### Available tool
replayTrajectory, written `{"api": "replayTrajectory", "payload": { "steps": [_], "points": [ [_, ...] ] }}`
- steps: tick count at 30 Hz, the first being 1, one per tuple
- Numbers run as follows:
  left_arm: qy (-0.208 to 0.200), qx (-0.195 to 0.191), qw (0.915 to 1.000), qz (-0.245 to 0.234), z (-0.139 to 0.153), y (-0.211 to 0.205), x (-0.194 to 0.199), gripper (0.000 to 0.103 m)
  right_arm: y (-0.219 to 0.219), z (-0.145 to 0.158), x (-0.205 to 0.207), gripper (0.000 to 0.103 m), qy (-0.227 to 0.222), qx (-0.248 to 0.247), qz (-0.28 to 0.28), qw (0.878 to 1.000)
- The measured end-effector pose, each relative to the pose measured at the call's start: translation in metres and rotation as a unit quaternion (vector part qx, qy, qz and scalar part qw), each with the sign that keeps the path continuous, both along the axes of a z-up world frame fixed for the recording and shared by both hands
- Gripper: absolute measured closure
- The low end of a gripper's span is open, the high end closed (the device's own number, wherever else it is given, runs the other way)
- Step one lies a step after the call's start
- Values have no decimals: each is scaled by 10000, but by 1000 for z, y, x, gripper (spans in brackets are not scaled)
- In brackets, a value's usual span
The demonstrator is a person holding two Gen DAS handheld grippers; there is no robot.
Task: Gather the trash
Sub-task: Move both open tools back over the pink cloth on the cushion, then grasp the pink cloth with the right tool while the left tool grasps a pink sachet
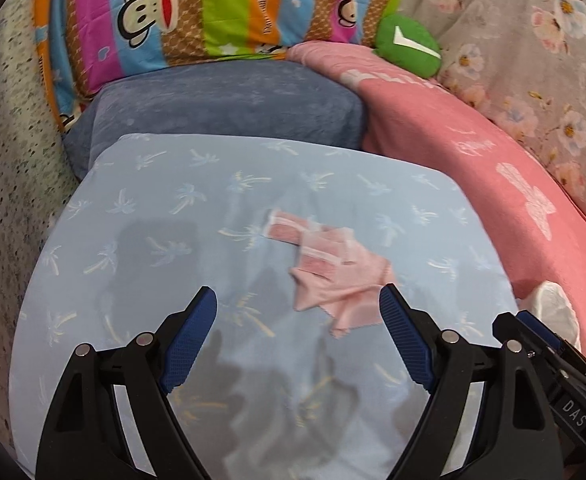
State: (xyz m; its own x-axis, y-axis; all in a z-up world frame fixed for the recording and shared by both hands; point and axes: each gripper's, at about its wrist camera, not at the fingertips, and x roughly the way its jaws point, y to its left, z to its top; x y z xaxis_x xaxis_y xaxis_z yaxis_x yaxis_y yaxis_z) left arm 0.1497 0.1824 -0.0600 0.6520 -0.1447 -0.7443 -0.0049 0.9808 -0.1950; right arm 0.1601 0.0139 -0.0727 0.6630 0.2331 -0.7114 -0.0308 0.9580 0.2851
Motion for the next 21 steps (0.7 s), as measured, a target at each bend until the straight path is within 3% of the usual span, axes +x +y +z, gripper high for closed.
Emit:
{"api": "replayTrajectory", "payload": {
  "steps": [5, 15, 18, 21],
  "points": [
    [90, -40, 9999, 139, -10, 14, 20, 18, 20, -28, 34, 45, 251, 7, 9, 9997],
    [324, -161, 9993, -58, -36, 3, 64, 18, 41, -68, 81, 45, 560, -37, 104, 9984],
    [401, -200, 9989, -146, -44, -5, 75, 18, 46, -78, 86, 58, 640, -93, 183, 9977],
    [469, -191, 9985, -213, -54, -12, 84, 19, 51, -79, 85, 65, 499, -383, 195, 9978]
  ]
}}
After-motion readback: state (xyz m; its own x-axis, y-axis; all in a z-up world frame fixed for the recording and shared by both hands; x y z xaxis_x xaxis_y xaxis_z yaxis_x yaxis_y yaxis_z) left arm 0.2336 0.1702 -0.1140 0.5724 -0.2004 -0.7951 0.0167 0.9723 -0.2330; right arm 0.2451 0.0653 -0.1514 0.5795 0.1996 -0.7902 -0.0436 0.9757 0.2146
